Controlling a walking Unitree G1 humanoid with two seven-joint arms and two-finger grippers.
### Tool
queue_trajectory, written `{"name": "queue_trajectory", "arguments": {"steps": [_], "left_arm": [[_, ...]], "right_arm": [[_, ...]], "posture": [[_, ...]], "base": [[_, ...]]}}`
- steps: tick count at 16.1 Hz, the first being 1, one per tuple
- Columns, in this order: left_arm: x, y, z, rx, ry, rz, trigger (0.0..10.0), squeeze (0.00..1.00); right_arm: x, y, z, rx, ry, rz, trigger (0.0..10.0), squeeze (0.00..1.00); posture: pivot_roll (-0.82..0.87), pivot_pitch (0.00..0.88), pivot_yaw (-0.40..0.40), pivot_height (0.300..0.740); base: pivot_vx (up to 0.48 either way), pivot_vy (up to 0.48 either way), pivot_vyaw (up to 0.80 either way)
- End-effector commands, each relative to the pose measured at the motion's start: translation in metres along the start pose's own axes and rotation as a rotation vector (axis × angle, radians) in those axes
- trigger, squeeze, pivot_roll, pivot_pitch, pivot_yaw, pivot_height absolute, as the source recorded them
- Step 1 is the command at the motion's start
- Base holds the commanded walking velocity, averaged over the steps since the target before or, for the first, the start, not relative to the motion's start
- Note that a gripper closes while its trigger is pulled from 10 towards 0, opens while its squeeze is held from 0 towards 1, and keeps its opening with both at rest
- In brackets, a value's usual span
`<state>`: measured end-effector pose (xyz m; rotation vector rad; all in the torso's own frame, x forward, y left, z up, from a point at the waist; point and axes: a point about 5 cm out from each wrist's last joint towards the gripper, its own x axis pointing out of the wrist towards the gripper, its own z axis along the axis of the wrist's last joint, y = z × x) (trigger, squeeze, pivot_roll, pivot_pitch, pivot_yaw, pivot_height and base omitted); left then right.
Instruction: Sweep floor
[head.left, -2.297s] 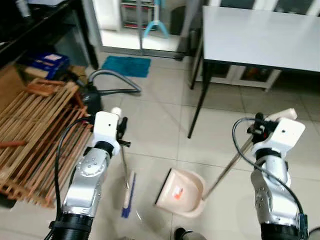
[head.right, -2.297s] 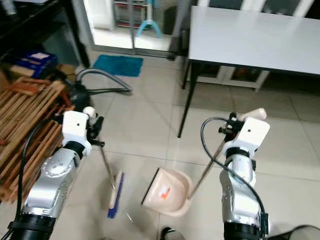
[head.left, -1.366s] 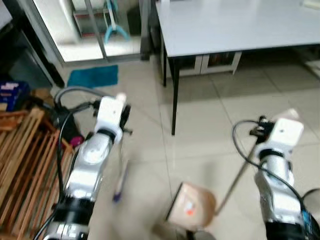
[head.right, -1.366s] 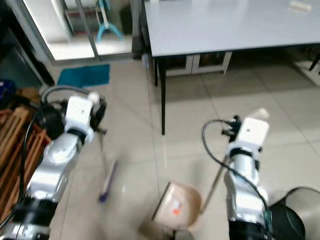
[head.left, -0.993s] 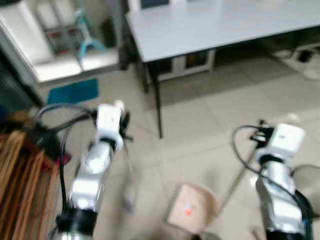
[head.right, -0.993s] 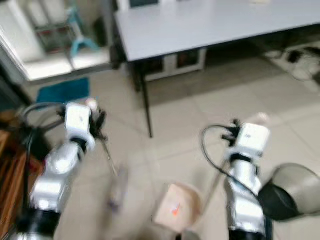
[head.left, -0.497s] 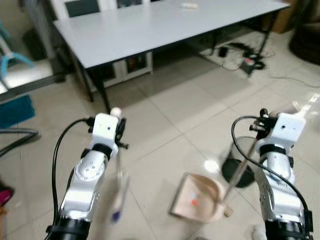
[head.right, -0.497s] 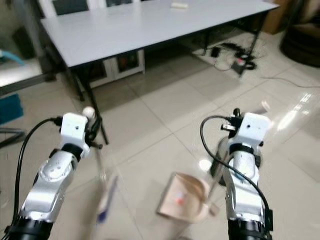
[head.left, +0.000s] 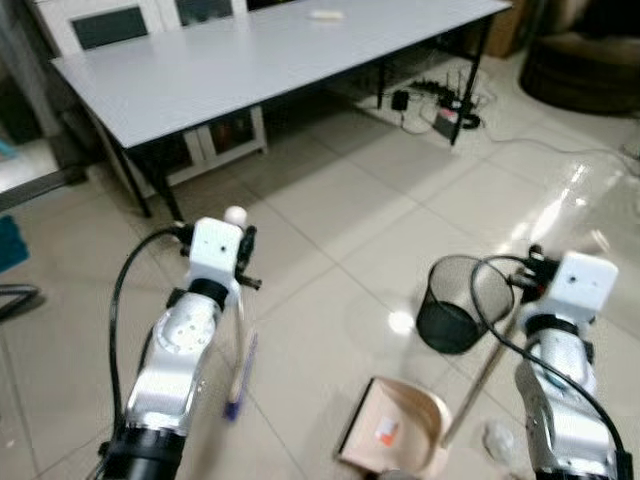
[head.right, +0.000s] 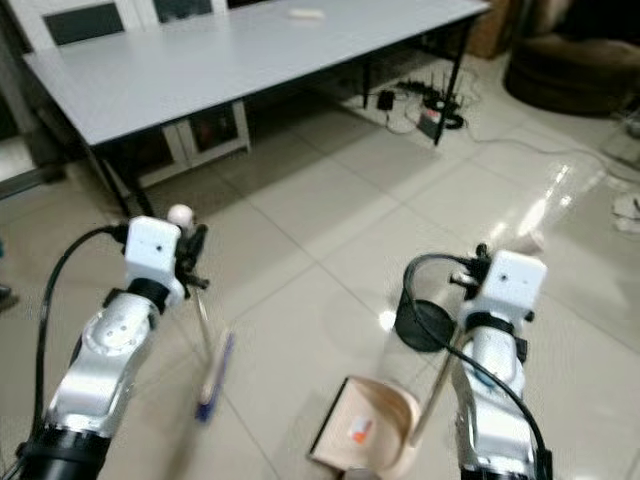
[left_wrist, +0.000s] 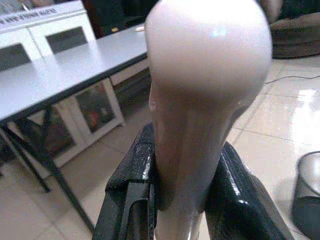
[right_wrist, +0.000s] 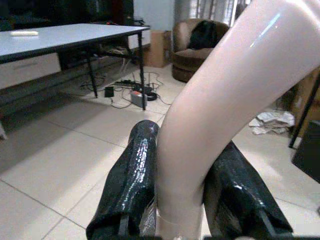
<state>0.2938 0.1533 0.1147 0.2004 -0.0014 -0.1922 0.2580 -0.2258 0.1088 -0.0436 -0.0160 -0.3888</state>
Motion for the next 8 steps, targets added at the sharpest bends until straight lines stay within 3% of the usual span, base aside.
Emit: {"name": "queue_trajectory", "arguments": {"steps": [1,2,8], "left_arm": [[0.0004,0.0030,0.0051,0.034,-0.026,0.015,10.0,0.00],[0.0001,0.0033,0.0038,0.026,-0.025,0.022,10.0,0.00],[-0.0023,0.0045,0.0045,0.008,-0.029,0.046,10.0,0.00]], "right_arm": [[0.0035,0.0043,0.0133,-0.009,-0.044,0.022,10.0,0.00],[0.0040,0.0057,0.0137,-0.014,-0.042,0.032,10.0,0.00],[0.0050,0.0100,0.0103,-0.019,-0.014,0.063,10.0,0.00]], "posture": [[-0.01,0.004,0.046,0.740],[-0.01,0.004,0.042,0.740],[0.01,0.011,0.022,0.740]], "base": [[0.000,0.000,0.00],[0.000,0.000,0.00],[0.000,0.227,-0.80]]}}
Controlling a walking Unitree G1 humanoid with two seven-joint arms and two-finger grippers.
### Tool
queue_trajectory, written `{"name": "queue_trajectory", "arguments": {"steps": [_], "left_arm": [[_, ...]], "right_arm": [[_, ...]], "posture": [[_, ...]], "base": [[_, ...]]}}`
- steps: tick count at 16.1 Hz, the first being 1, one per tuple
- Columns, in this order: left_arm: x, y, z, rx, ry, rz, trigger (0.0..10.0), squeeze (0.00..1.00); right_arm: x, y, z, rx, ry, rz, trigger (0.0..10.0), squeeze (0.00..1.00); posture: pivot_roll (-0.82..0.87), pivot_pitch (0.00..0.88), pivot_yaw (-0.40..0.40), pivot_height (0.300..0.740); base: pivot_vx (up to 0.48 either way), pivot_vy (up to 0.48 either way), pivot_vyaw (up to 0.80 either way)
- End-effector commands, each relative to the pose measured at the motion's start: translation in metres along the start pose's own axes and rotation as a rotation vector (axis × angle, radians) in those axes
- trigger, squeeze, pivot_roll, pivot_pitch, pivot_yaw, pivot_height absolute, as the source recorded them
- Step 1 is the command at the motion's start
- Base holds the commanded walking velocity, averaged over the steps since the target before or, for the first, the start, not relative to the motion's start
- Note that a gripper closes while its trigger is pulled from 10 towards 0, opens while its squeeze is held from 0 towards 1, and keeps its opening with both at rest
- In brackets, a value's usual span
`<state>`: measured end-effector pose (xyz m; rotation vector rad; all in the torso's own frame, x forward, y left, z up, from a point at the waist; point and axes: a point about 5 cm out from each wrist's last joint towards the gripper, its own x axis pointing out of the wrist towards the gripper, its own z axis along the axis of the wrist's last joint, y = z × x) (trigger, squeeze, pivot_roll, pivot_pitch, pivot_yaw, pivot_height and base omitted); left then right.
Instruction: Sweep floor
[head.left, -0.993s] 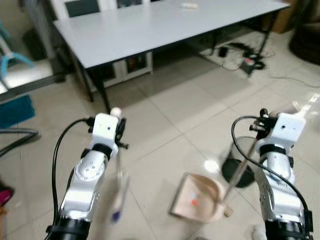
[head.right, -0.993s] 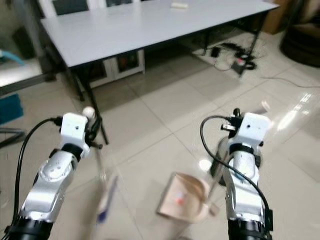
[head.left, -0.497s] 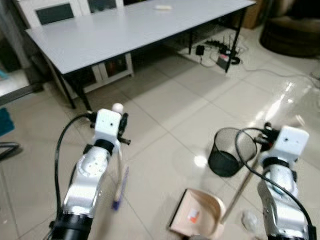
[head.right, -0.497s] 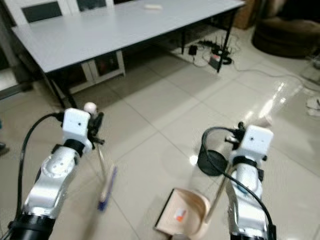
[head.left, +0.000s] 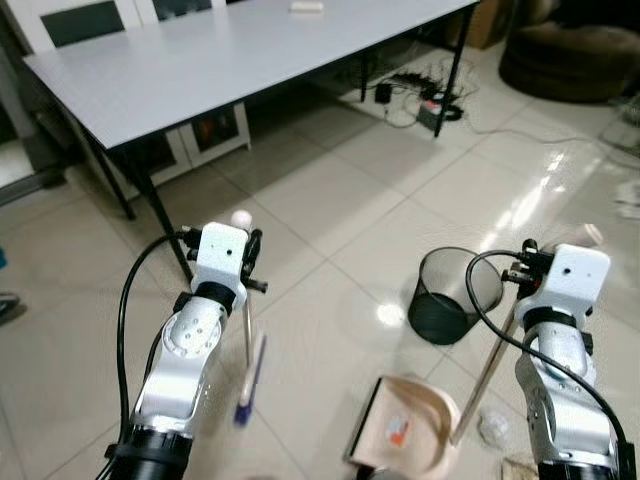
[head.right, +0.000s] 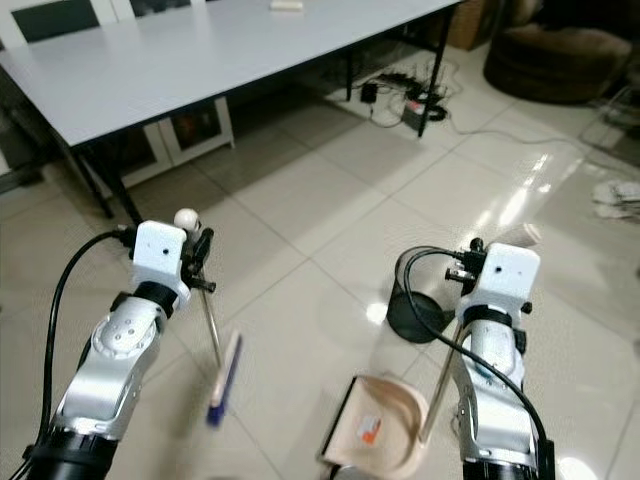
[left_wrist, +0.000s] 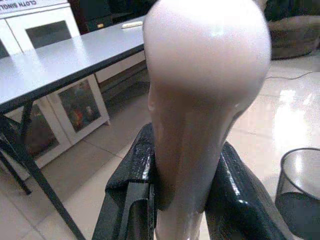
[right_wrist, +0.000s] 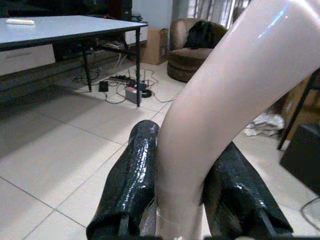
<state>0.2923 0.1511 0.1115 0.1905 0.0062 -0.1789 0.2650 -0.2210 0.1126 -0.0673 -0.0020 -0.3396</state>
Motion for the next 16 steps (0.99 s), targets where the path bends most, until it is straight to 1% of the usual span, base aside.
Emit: {"name": "queue_trajectory", "arguments": {"steps": [1,2,3,5,7,10,13,16], "left_arm": [[-0.002,0.007,0.007,0.009,-0.038,0.034,10.0,0.00],[-0.003,0.005,0.007,0.021,-0.042,0.016,10.0,0.00],[-0.004,0.004,0.006,0.025,-0.037,0.011,10.0,0.00],[-0.003,0.005,0.007,0.022,-0.040,0.016,10.0,0.00],[-0.002,0.007,0.009,0.034,-0.050,0.009,10.0,0.00],[0.000,0.004,0.009,0.038,-0.050,-0.019,10.0,0.00],[0.002,0.002,0.009,0.038,-0.048,-0.028,10.0,0.00],[0.004,0.001,0.010,0.037,-0.053,-0.041,10.0,0.00]], "right_arm": [[0.000,0.003,0.004,0.009,-0.007,0.012,10.0,0.00],[0.001,0.006,0.005,-0.010,-0.007,0.045,10.0,0.00],[0.002,0.006,0.005,-0.014,-0.006,0.051,10.0,0.00],[0.004,0.005,0.005,-0.006,-0.006,0.035,10.0,0.00],[0.001,0.001,0.002,0.019,0.010,-0.004,10.0,0.00],[-0.003,-0.001,0.000,0.018,0.018,-0.010,10.0,0.00],[-0.003,-0.003,0.000,0.020,0.020,-0.023,10.0,0.00],[-0.006,-0.006,0.000,0.025,0.019,-0.045,10.0,0.00]], "posture": [[0.01,0.011,0.022,0.740],[0.00,0.011,0.020,0.740],[0.00,0.015,0.021,0.740],[0.00,0.018,0.024,0.740],[0.00,0.017,0.037,0.740],[-0.01,0.015,0.042,0.740],[-0.01,0.018,0.056,0.740],[-0.02,0.015,0.068,0.740]], "base": [[0.000,0.315,0.00],[0.000,0.000,0.00],[0.000,0.000,0.00],[0.000,0.000,0.00],[0.000,0.000,-0.80],[0.000,0.000,-0.80],[0.000,0.334,-0.80],[0.000,0.456,-0.80]]}}
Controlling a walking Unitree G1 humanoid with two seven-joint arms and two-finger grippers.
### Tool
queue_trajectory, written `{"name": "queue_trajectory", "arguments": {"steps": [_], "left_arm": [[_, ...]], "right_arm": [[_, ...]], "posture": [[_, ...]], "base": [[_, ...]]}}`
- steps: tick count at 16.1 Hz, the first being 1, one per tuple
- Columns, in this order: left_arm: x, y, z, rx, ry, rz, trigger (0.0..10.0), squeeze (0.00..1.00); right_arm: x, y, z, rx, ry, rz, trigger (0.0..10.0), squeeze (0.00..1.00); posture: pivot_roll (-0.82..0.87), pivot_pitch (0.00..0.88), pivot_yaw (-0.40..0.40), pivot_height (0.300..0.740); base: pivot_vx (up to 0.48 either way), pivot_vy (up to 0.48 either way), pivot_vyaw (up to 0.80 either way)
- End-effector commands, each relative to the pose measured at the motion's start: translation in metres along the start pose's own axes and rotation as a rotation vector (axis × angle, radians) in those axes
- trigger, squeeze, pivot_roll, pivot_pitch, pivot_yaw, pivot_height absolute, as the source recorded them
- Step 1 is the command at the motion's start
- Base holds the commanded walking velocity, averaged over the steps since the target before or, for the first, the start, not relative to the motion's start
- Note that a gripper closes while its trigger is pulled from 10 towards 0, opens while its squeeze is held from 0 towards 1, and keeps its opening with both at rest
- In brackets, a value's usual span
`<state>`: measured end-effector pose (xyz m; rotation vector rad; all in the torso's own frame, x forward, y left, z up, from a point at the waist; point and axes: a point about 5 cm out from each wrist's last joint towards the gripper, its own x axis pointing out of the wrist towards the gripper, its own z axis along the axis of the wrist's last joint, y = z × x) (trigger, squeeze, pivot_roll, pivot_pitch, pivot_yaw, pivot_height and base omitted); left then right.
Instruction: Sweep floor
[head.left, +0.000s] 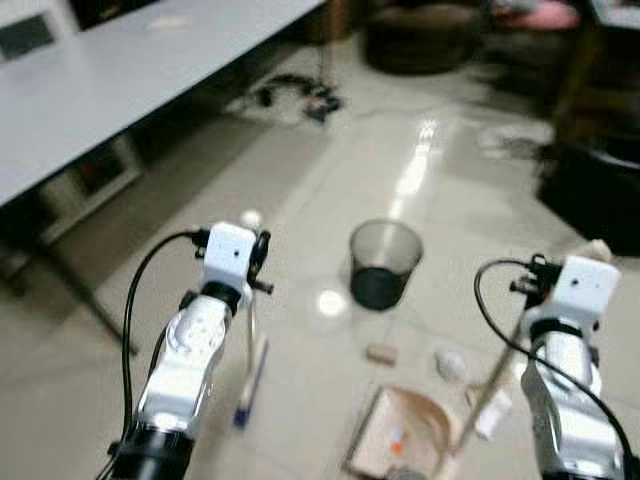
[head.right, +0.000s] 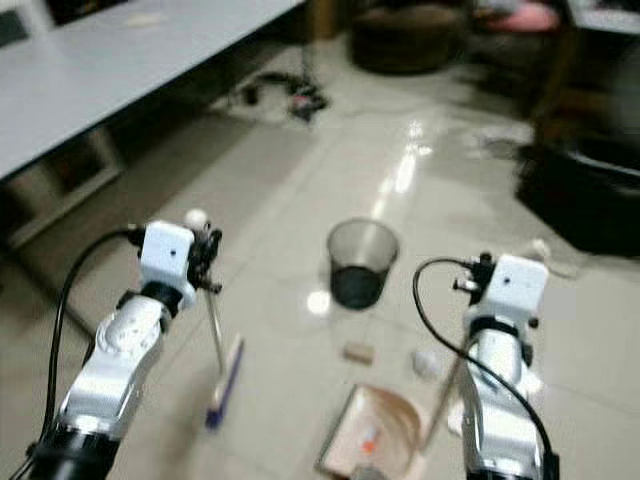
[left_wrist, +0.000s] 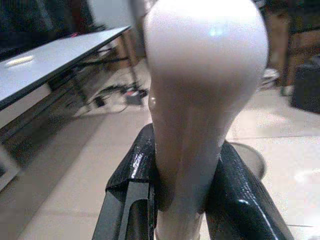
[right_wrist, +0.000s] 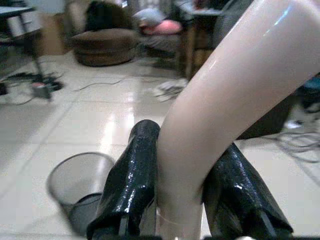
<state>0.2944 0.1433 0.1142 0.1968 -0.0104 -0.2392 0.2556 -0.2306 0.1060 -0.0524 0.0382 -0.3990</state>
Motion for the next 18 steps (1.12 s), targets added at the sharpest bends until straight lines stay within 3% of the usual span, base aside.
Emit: {"name": "queue_trajectory", "arguments": {"steps": [1,7,9,12,18], "left_arm": [[0.002,0.007,0.006,0.035,-0.033,0.010,10.0,0.00],[0.002,0.009,0.008,0.032,-0.043,0.012,10.0,0.00],[0.001,0.009,0.016,0.025,-0.104,0.025,10.0,0.00],[0.001,0.008,0.016,0.033,-0.098,0.018,10.0,0.00],[0.002,0.006,0.017,0.011,-0.111,0.006,10.0,0.00]], "right_arm": [[-0.002,0.006,0.006,0.016,-0.023,0.011,10.0,0.00],[-0.003,0.010,0.010,0.005,-0.044,0.029,10.0,0.00],[-0.003,0.009,0.011,-0.009,-0.049,0.025,10.0,0.00],[-0.002,0.010,0.010,-0.015,-0.047,0.033,10.0,0.00],[0.002,0.008,0.011,-0.006,-0.034,0.022,10.0,0.00]], "posture": [[-0.02,0.014,0.069,0.740],[-0.01,0.019,0.065,0.740],[-0.01,0.022,0.062,0.740],[-0.01,0.024,0.062,0.740],[-0.01,0.028,0.061,0.740]], "base": [[0.000,0.480,-0.80],[0.000,0.480,-0.67],[0.000,-0.240,0.00],[0.000,-0.451,0.00],[0.000,0.000,-0.10]]}}
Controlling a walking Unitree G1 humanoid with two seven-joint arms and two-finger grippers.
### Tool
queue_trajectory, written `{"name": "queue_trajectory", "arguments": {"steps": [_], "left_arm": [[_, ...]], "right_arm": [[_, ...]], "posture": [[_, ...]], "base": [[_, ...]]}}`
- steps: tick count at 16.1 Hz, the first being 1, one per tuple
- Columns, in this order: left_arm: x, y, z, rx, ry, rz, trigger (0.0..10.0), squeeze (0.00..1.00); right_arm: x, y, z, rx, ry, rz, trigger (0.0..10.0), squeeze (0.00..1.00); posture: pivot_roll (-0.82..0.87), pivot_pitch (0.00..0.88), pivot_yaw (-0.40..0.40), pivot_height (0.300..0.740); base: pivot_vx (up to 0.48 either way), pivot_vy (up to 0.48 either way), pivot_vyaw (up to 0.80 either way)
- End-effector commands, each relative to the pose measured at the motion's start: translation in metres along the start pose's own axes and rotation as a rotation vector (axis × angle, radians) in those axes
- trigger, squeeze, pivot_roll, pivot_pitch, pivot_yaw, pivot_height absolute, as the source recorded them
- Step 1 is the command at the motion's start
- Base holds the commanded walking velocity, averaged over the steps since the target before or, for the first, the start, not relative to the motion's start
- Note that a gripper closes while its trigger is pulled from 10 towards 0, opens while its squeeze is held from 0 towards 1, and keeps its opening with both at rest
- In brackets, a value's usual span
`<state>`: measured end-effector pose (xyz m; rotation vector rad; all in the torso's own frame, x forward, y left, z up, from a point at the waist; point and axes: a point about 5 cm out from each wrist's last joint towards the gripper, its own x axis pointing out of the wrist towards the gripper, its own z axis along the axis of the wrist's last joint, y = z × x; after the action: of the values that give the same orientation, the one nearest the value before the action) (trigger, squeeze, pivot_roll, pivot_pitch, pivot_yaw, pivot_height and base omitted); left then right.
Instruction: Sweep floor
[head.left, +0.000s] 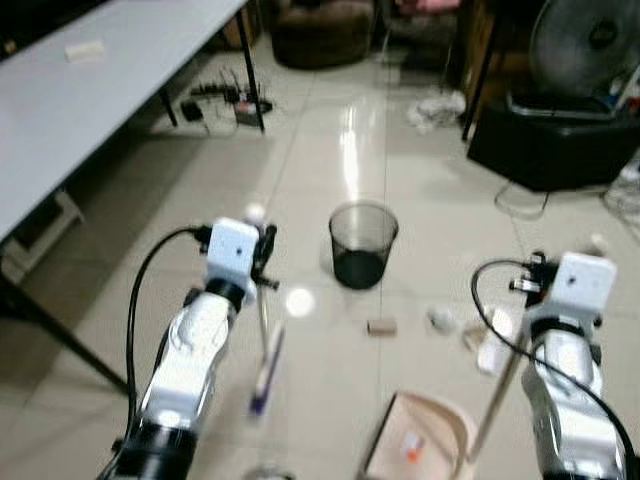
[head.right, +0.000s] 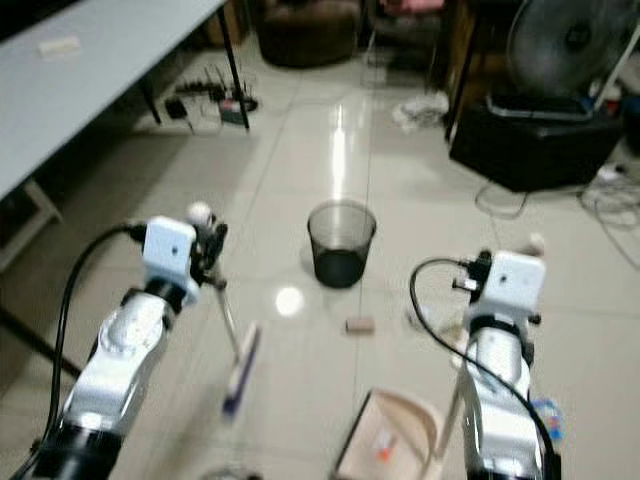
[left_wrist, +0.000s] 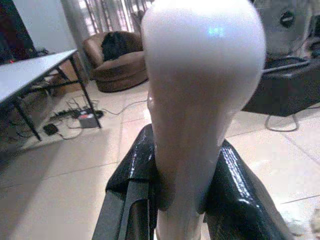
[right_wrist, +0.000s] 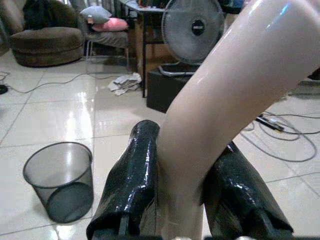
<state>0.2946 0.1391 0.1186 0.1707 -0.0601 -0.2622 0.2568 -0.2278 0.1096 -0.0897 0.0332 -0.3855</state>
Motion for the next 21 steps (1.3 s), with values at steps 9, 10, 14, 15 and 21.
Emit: {"name": "queue_trajectory", "arguments": {"steps": [9,10,14,15,21], "left_arm": [[0.0026,0.0111,0.0096,0.029,-0.048,0.030,10.0,0.00],[0.0029,0.0121,0.0092,0.029,-0.047,0.035,10.0,0.00],[0.0030,0.0110,0.0072,0.029,-0.040,0.032,10.0,0.00],[0.0031,0.0113,0.0065,0.028,-0.037,0.034,10.0,0.00],[0.0032,0.0129,0.0064,0.022,-0.039,0.052,10.0,0.00]], "right_arm": [[0.0051,0.0012,0.0076,0.025,-0.029,0.006,10.0,0.00],[0.0059,0.0009,0.0076,0.026,-0.029,0.006,10.0,0.00],[0.0081,-0.0021,0.0091,0.012,-0.040,0.002,10.0,0.00],[0.0086,-0.0037,0.0093,0.011,-0.040,-0.004,10.0,0.00],[0.0116,-0.0033,0.0121,0.006,-0.052,0.001,10.0,0.00]], "posture": [[0.00,0.029,0.052,0.740],[0.00,0.027,0.049,0.740],[-0.01,0.022,0.052,0.740],[-0.01,0.023,0.049,0.740],[-0.01,0.020,0.043,0.740]], "base": [[0.000,0.000,-0.67],[0.240,0.000,0.00],[0.253,0.000,0.00],[0.255,0.000,0.00],[0.269,0.000,-0.53]]}}
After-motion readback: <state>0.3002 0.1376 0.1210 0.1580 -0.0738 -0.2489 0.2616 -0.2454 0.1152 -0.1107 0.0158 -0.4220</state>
